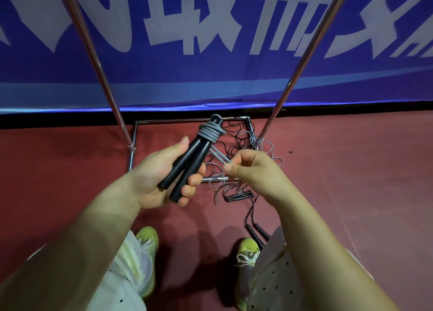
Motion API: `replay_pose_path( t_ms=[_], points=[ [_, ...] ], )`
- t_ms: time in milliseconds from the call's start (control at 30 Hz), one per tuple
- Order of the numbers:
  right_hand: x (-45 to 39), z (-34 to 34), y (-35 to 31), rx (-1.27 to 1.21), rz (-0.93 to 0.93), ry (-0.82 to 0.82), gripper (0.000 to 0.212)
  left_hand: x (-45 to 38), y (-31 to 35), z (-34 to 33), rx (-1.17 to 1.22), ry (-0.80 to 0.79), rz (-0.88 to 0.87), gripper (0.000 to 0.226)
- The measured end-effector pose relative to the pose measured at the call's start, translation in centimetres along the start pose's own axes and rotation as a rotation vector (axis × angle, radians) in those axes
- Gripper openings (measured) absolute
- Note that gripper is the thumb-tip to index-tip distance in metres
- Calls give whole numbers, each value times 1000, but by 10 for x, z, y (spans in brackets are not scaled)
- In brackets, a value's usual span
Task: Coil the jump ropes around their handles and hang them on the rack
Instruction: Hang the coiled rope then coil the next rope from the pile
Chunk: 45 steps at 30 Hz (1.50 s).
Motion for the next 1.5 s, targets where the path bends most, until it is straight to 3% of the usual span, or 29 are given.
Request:
replay_pose_path(
  t_ms=[267,467,633,700,800,900,1033,1167,1233,1333,1433,1500],
  points=[
    [9,-11,-14,158,80,47,29,-18,10,24,-377,413,-236,56],
    [11,-11,-7,44,25,71,33,-30,15,25,-799,485,-368,35],
    [8,-10,8,-137,-123,136,44,-30,19,10,-1185,540,-522,46],
    [8,-11,15,-118,-190,161,44,-25,20,4,-1356,618,-526,46],
    [8,-12,18,-50,-186,225,45,-16,27,-1,-1412,662,-607,50],
    [7,-16,13,-92,-119,239,53,-9,25,2,-1314,557,-622,53],
    [10,-25,6,-61,-62,151,51,-14,5,11,-1014,274,-432,55],
    [9,-32,-1,-75,-4,110,47,-8,-6,1,-482,32,-238,44],
    [7,-31,-3,-121,18,108,58,-4,-10,-6,-248,-45,-102,35],
    [8,-26,-6,-224,27,107,43,-2,-18,-10,-59,-148,64,46],
    [11,-25,-11,-314,22,90,33,2,-21,-29,127,-433,118,46],
    [10,-25,-13,-330,41,66,29,2,-20,-35,134,-496,122,51]
  ],
)
Point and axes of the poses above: each hand's wrist, its own x-axis away from the middle knuckle, its own z-axis out of the back of the hand, y = z × x, the point moved 8 cm from there along -x, towards the middle knuckle, and after that the axes turned 9 degrees about y, right-handed, at the moved point
